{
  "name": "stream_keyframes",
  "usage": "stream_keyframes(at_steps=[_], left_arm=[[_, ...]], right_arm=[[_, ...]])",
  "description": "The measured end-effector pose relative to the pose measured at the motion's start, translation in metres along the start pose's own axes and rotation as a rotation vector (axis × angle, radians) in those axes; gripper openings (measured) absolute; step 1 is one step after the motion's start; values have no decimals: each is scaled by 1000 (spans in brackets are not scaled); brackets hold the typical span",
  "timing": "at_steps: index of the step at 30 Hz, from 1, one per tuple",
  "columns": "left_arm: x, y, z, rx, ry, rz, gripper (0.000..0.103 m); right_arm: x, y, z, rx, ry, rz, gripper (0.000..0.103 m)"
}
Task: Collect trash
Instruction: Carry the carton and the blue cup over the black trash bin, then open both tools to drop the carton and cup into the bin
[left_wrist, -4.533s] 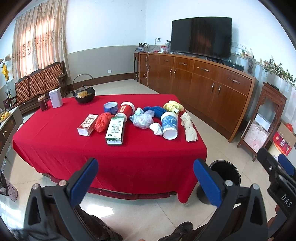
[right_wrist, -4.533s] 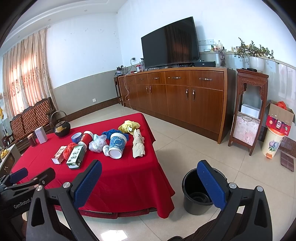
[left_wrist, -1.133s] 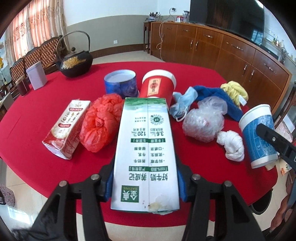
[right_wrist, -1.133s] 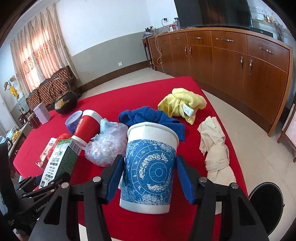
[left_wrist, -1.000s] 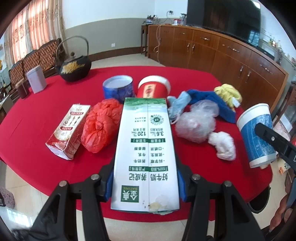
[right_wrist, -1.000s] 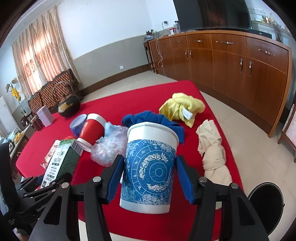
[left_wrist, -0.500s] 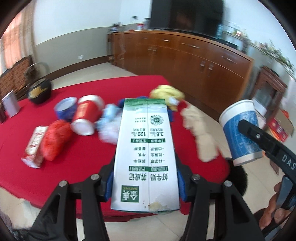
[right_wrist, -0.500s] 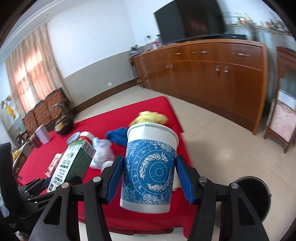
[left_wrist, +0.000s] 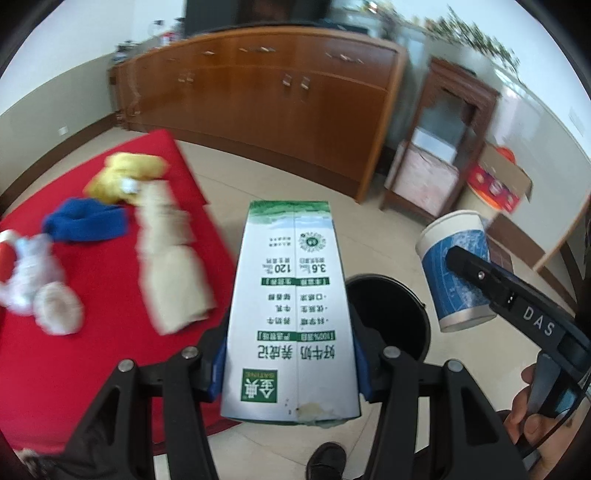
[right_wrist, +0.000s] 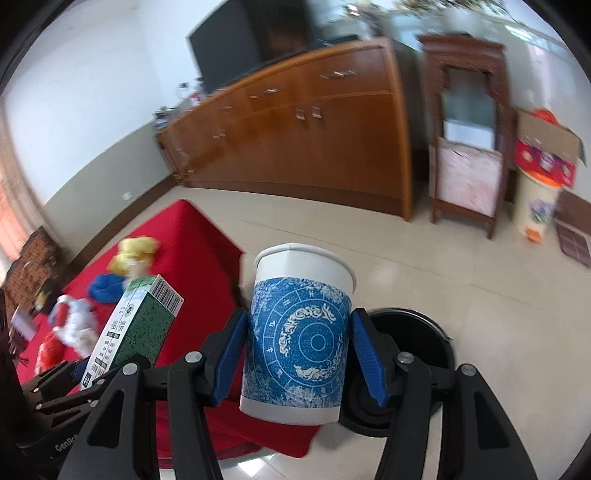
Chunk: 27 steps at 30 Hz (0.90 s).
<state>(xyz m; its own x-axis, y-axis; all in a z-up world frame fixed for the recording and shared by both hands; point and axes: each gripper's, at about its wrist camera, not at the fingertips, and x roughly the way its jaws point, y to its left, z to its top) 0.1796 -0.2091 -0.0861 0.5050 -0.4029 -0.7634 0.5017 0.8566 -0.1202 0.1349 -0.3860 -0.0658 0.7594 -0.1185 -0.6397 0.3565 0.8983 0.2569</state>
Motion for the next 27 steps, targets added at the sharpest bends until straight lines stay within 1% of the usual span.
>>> stream_keyframes(at_steps=[3,4,5,9,13,15,16,17,21,22,23,24,25,26,27], left_arm=[[32,-26,0,39,52,-35,55],[38,-32,0,44,66,-45,55],[52,-40,0,54,90,-56,55],[86,-62,0,83,145,-82,55],[113,-72,2,68,200,-103,55],[122,-73,0,67,221,-108,55],[128,-76,0,68,236,-116,55],[132,-79,-1,69,245,-117,55],[145,-87,0,65,271,-115,57],[147,-87,1,60,276,-123,57],[149,-88,0,55,280,-124,58],[151,-88,1,54,283,-123,62],[150,-89,1,55,286,-125,65],[151,-90,2,57,284,-124,67],[151,-92,4,62,277,-115,67]], right_arm=[[18,-36,-2,33,32,-54,60],[30,-53,-6,54,57,-73,60],[30,-53,-6,54,57,-73,60],[60,-84,-8,84,118,-103,60],[88,-105,-8,96,164,-126,60],[108,-118,-8,99,203,-130,60],[108,-118,-8,99,203,-130,60],[119,-128,-7,107,219,-133,61],[126,-131,-9,111,227,-154,63],[128,-133,-9,112,231,-161,64],[129,-136,-8,115,232,-167,71],[131,-138,-8,118,231,-178,80],[131,-140,-8,122,226,-187,83],[131,-142,-7,125,224,-184,84],[130,-142,-6,130,220,-185,84]])
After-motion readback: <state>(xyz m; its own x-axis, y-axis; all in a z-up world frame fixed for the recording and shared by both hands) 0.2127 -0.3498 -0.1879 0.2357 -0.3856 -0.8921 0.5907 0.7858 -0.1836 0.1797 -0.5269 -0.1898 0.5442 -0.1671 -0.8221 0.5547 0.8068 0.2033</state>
